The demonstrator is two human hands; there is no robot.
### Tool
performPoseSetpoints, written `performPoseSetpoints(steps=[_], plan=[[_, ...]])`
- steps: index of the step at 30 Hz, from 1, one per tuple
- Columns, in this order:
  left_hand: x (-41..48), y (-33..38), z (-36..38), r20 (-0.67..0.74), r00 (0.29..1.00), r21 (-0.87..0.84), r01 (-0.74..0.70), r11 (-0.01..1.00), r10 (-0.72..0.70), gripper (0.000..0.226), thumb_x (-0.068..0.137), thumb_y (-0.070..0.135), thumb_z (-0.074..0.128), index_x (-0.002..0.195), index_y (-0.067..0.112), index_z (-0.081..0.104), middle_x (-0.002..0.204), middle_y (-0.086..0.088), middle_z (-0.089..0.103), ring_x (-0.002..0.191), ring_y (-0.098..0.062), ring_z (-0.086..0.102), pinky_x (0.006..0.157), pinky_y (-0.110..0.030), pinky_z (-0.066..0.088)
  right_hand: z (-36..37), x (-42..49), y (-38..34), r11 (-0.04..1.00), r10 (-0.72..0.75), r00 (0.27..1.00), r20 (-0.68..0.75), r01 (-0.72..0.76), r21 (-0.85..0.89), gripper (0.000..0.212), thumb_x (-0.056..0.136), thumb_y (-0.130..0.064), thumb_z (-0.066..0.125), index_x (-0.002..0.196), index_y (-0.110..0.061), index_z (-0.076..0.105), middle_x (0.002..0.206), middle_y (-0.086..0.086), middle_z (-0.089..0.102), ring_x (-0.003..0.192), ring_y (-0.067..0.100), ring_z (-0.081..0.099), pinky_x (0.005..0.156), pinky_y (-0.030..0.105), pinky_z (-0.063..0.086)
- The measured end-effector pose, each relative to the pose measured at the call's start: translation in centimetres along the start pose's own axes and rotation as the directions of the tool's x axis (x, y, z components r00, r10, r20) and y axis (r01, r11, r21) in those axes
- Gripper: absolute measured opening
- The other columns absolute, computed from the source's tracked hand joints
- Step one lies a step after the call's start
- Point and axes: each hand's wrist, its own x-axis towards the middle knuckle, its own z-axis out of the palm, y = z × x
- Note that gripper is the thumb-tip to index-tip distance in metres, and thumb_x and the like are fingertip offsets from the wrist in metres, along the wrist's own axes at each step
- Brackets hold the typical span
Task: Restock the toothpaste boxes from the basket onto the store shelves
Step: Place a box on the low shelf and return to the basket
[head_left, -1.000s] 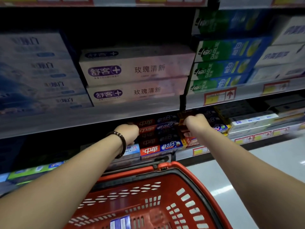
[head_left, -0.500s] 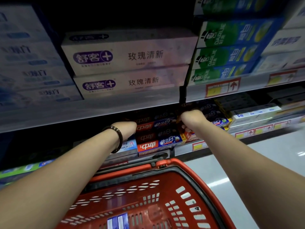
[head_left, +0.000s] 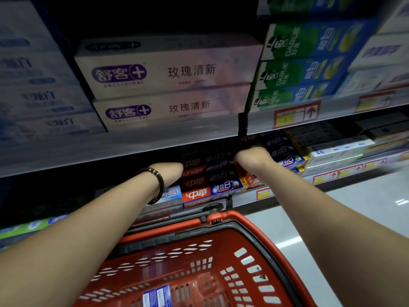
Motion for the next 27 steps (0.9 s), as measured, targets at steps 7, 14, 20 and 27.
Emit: performPoseSetpoints(steps=[7, 14, 20, 27], plan=[[-0.2, 0.2, 0.0, 0.004, 1.000, 0.037, 0.019, 0.999, -0.019, 0.024, 0.099, 0.012, 0.052, 0.075, 0.013, 0.050, 0.067, -0.002, 0.046, 0.055, -0.015, 0.039, 0.049, -0.026, 0.031, -0.2, -0.4, -0.8, 0.985, -0.014, 0.999, 0.038, 0.021, -0.170, 0.032, 0.104, -0.015, 0.050, 0.073, -0.011, 0.046, 0.073, 0.007, 0.044, 0.067, 0.020, 0.040, 0.076, 0.037, 0.038], [-0.3, 0.3, 0.0, 0.003, 1.000, 0.027, 0.025, 0.999, -0.025, 0.025, 0.100, 0.013, 0.052, 0.075, 0.013, 0.051, 0.070, -0.003, 0.047, 0.057, -0.015, 0.040, 0.051, -0.026, 0.032, -0.3, -0.4, -1.0, 0.981, -0.009, 0.999, 0.050, 0.019, -0.192, 0.036, 0.108, -0.016, 0.049, 0.072, -0.011, 0.044, 0.071, 0.006, 0.043, 0.063, 0.018, 0.037, 0.057, 0.028, 0.032], [-0.4, 0.3, 0.0, -0.002, 1.000, 0.037, 0.011, 0.999, -0.011, 0.025, 0.100, 0.013, 0.053, 0.075, 0.013, 0.051, 0.071, -0.002, 0.047, 0.060, -0.016, 0.041, 0.052, -0.026, 0.032, -0.2, 0.0, -0.7, 0.986, 0.008, 1.000, 0.027, -0.003, -0.165, 0.034, 0.107, -0.021, 0.052, 0.074, -0.011, 0.048, 0.074, 0.006, 0.047, 0.064, 0.018, 0.041, 0.061, 0.030, 0.037], [-0.3, 0.6, -0.6, -0.044, 0.999, 0.009, -0.017, 1.000, 0.017, 0.020, 0.102, 0.017, 0.055, 0.084, 0.013, 0.061, 0.089, -0.006, 0.064, 0.076, -0.017, 0.057, 0.069, -0.029, 0.048, -0.7, -0.5, -1.4, 0.999, -0.006, 0.995, -0.104, 0.002, -0.041, 0.021, 0.105, -0.006, 0.049, 0.087, -0.009, 0.060, 0.088, 0.008, 0.058, 0.083, 0.027, 0.056, 0.070, 0.028, 0.040]])
